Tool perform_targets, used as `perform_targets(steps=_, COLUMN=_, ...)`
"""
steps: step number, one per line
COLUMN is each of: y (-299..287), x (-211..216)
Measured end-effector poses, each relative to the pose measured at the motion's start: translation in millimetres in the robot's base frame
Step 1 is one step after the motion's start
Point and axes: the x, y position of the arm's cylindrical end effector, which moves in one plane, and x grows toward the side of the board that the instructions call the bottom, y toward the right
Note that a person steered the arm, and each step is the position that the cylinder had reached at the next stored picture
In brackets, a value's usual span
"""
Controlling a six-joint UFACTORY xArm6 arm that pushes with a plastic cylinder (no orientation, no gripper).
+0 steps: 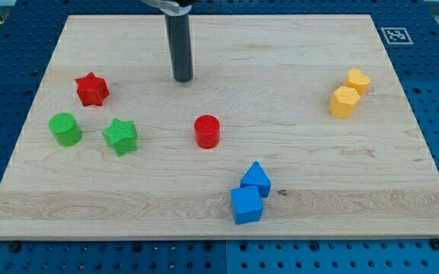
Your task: Push the red star above the green star
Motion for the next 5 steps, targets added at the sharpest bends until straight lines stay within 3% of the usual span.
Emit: perform_targets(steps=5, y=-142.1, x=-10.3)
